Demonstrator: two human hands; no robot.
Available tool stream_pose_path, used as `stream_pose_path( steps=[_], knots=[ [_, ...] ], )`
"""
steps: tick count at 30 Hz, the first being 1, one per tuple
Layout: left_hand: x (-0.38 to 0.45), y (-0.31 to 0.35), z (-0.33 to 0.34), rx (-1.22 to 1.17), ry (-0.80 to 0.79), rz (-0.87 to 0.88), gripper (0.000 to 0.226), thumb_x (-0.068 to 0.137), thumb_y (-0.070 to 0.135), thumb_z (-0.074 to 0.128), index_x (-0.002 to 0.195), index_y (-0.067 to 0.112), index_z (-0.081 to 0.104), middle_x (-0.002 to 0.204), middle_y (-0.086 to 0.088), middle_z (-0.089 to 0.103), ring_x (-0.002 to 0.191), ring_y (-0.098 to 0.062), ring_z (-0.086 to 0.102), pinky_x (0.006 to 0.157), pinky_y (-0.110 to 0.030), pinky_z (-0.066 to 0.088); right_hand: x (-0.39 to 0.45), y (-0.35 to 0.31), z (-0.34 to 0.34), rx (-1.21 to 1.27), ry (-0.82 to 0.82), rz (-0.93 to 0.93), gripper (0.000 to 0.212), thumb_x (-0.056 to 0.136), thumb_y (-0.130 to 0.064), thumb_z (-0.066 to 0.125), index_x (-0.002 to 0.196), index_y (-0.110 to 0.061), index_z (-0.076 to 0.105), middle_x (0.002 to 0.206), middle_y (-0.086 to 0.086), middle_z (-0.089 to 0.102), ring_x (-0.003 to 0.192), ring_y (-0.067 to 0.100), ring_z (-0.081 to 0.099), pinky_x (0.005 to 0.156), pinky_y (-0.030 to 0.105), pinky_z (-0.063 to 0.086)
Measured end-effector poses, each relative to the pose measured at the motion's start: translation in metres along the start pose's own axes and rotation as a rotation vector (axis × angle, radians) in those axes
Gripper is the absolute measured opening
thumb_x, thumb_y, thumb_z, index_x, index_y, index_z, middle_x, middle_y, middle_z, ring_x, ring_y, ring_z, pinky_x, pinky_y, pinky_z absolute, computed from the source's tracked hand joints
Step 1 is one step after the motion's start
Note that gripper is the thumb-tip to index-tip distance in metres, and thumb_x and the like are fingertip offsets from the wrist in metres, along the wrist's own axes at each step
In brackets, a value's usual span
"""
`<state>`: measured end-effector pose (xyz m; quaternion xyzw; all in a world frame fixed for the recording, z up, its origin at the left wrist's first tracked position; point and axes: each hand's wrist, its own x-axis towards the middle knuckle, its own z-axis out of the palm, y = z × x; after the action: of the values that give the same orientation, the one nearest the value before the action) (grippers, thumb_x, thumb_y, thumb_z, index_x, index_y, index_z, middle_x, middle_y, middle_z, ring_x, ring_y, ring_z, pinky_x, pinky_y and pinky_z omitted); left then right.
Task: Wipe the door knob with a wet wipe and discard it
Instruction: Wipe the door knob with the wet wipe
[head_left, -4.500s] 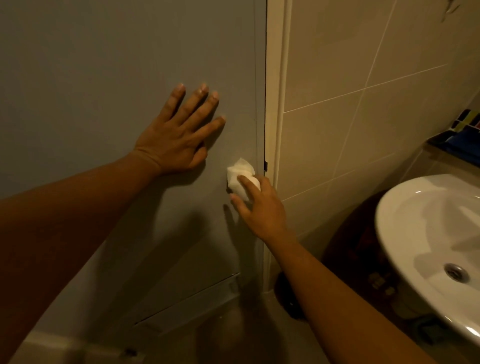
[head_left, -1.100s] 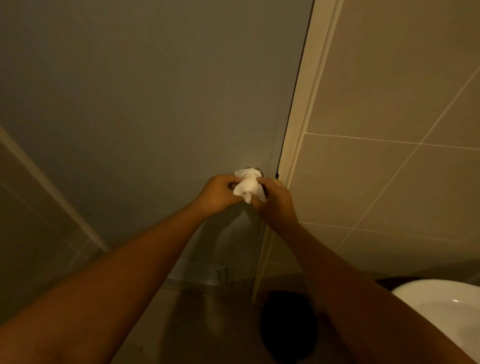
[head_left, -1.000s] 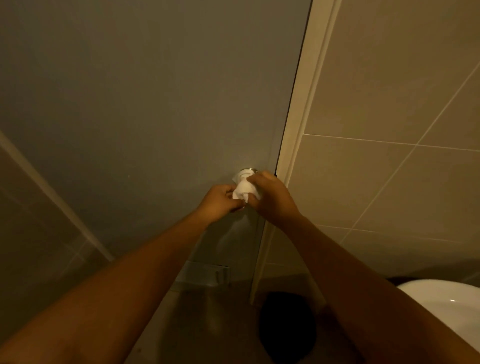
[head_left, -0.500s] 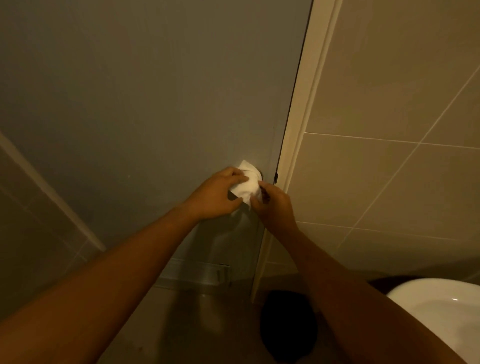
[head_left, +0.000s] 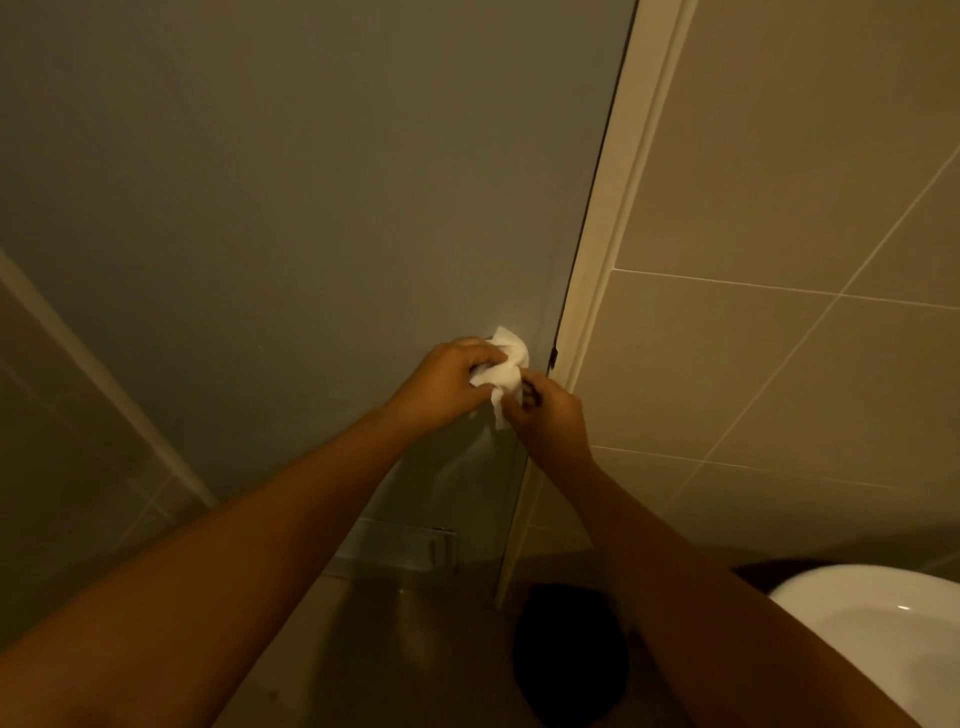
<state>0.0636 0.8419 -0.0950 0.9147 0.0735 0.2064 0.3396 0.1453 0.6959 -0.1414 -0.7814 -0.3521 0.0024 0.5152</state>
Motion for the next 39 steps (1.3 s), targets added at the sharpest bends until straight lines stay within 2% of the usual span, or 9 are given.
stream_pose_path(
  steps=[2,6,11,15,19,23,28,34,39],
  knots=[
    [0.000,0.000,-0.001,-0.015,-0.012,-0.042,0.046,0.078,0.015,0.076,0.123,0.009,0.067,0.118,-0.007,0.066,0.103,-0.009,0.057,0.088,-0.017,0.043,0.000,-0.001,0.002,0.020,-0.002,0.044,0.028,0.087,-0.030,0.069,0.111,-0.017,0.068,0.094,-0.001,0.071,0.083,0.012,0.065,0.081,0.034,0.056],
    [-0.007,-0.008,0.004,-0.183,0.025,-0.264,0.047,0.075,0.019,0.080,0.120,0.010,0.069,0.112,-0.008,0.073,0.095,-0.014,0.067,0.086,-0.029,0.055,0.013,-0.006,-0.007,-0.170,-0.056,-0.118,0.043,0.083,-0.031,0.072,0.119,-0.010,0.062,0.111,0.006,0.064,0.095,0.016,0.058,0.082,0.024,0.048],
    [-0.015,-0.010,0.020,-0.455,0.037,-0.454,0.043,0.080,0.007,0.075,0.122,0.003,0.066,0.105,-0.019,0.074,0.096,-0.030,0.072,0.093,-0.048,0.056,0.026,-0.013,-0.009,-0.295,-0.105,-0.257,0.040,0.081,-0.020,0.071,0.118,-0.009,0.064,0.116,0.012,0.062,0.102,0.024,0.059,0.084,0.028,0.047],
    [-0.014,-0.001,0.016,-0.321,0.128,-0.323,0.047,0.078,0.009,0.077,0.124,0.005,0.066,0.118,-0.013,0.070,0.106,-0.023,0.068,0.096,-0.037,0.054,0.008,-0.005,-0.005,-0.046,-0.002,-0.078,0.040,0.083,-0.025,0.073,0.119,-0.010,0.064,0.108,0.005,0.065,0.092,0.014,0.060,0.080,0.023,0.051],
    [-0.003,0.008,0.007,-0.117,0.043,-0.108,0.041,0.076,0.004,0.075,0.117,0.004,0.070,0.120,-0.011,0.066,0.110,-0.018,0.061,0.098,-0.026,0.047,-0.005,-0.003,0.008,0.093,0.019,0.090,0.029,0.089,-0.021,0.067,0.117,-0.016,0.067,0.098,0.003,0.071,0.086,0.018,0.065,0.078,0.031,0.052],
    [-0.004,0.001,0.004,-0.194,0.044,-0.237,0.047,0.072,0.007,0.080,0.118,0.007,0.070,0.117,-0.011,0.069,0.104,-0.019,0.065,0.093,-0.030,0.051,0.003,-0.009,-0.003,-0.066,0.003,0.005,0.034,0.085,-0.025,0.071,0.116,-0.012,0.066,0.102,0.005,0.069,0.090,0.018,0.063,0.077,0.026,0.047],
    [-0.017,-0.007,0.020,-0.272,-0.006,-0.488,0.027,0.080,0.013,0.074,0.104,0.001,0.072,0.094,-0.026,0.072,0.078,-0.023,0.066,0.084,-0.045,0.057,0.028,-0.027,-0.015,-0.370,-0.148,-0.262,0.039,0.082,-0.015,0.070,0.120,-0.010,0.065,0.118,0.011,0.062,0.106,0.026,0.058,0.086,0.026,0.043],
    [-0.020,0.002,0.019,-0.318,0.151,-0.352,0.036,0.081,0.008,0.072,0.117,0.009,0.070,0.100,-0.003,0.072,0.084,-0.008,0.066,0.074,-0.015,0.052,0.017,-0.016,-0.014,-0.117,-0.052,-0.122,0.036,0.083,-0.020,0.073,0.116,-0.009,0.067,0.112,0.010,0.064,0.094,0.012,0.057,0.080,0.012,0.044],
    [-0.009,0.006,0.008,-0.160,0.099,-0.213,0.039,0.082,0.005,0.070,0.122,0.006,0.068,0.122,-0.013,0.067,0.105,-0.015,0.063,0.087,-0.015,0.044,0.001,-0.008,-0.005,0.143,-0.030,0.147,0.023,0.085,-0.016,0.068,0.108,-0.014,0.071,0.096,0.005,0.071,0.086,0.022,0.068,0.085,0.043,0.057]
  ],
)
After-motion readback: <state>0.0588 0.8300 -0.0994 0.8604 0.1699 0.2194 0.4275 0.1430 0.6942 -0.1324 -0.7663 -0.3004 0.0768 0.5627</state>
